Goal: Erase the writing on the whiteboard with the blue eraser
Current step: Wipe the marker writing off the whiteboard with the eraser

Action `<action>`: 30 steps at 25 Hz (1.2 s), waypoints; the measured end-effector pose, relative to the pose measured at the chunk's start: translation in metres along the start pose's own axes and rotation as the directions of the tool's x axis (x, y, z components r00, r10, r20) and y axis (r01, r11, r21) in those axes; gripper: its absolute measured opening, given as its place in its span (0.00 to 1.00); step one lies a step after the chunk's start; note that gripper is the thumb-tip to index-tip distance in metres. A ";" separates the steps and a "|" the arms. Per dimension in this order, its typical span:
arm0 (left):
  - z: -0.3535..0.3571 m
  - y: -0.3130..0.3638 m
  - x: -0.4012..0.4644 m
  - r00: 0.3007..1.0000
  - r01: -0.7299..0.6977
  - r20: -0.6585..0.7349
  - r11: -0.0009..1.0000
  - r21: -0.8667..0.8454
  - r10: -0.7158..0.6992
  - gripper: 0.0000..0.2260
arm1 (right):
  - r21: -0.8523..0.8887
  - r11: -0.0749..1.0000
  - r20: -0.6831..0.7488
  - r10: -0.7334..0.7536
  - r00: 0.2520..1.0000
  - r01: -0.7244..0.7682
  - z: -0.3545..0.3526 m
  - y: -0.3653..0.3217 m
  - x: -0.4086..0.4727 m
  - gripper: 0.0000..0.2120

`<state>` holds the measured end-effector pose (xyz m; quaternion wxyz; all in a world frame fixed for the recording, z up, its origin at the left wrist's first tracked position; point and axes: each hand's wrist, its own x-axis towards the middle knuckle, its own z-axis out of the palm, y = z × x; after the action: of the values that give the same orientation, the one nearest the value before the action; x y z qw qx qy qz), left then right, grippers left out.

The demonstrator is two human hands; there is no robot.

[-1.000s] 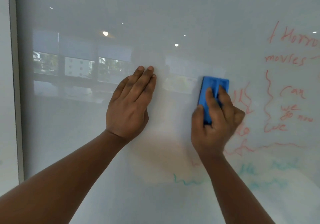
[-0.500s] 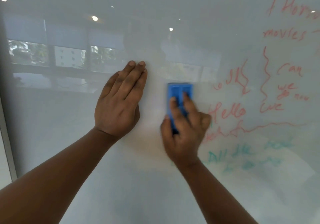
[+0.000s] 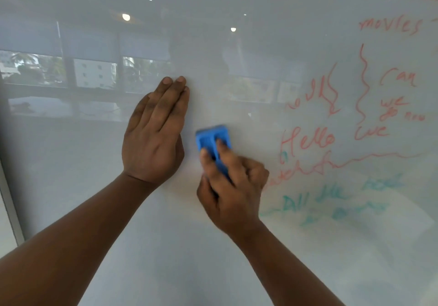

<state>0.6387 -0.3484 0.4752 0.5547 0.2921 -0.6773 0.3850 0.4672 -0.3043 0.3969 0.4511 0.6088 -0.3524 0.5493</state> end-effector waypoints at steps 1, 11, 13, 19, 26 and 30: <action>0.000 0.001 -0.001 1.000 0.003 -0.001 1.000 -0.002 -0.003 0.24 | 0.010 0.999 0.046 -0.036 0.998 0.036 -0.008 0.007 -0.020 0.20; 0.003 0.000 -0.004 1.000 -0.010 -0.024 1.000 0.016 0.011 0.24 | -0.011 0.988 0.022 0.153 0.988 -0.153 -0.002 -0.005 -0.057 0.22; 0.003 0.001 -0.004 1.000 -0.008 -0.021 1.000 0.015 0.009 0.24 | 0.005 0.993 0.117 0.113 0.987 -0.114 -0.016 0.007 -0.092 0.21; 0.002 0.004 -0.004 1.000 -0.007 -0.008 0.999 0.041 0.007 0.25 | -0.044 0.877 -0.092 0.474 0.876 -0.479 -0.019 0.029 -0.063 0.26; 0.002 0.006 -0.006 0.998 -0.040 -0.049 0.995 0.090 0.044 0.24 | -0.171 0.864 -0.092 0.465 0.881 -0.474 -0.041 0.059 -0.088 0.25; 0.007 0.018 -0.005 0.997 0.030 -0.067 0.995 0.100 -0.023 0.26 | -0.110 0.863 -0.113 0.482 0.869 -0.493 -0.022 0.039 -0.061 0.24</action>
<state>0.6213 -0.3454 0.4660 0.5665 0.3159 -0.6343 0.4207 0.4150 -0.3012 0.3429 0.3517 0.4450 -0.5125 0.6447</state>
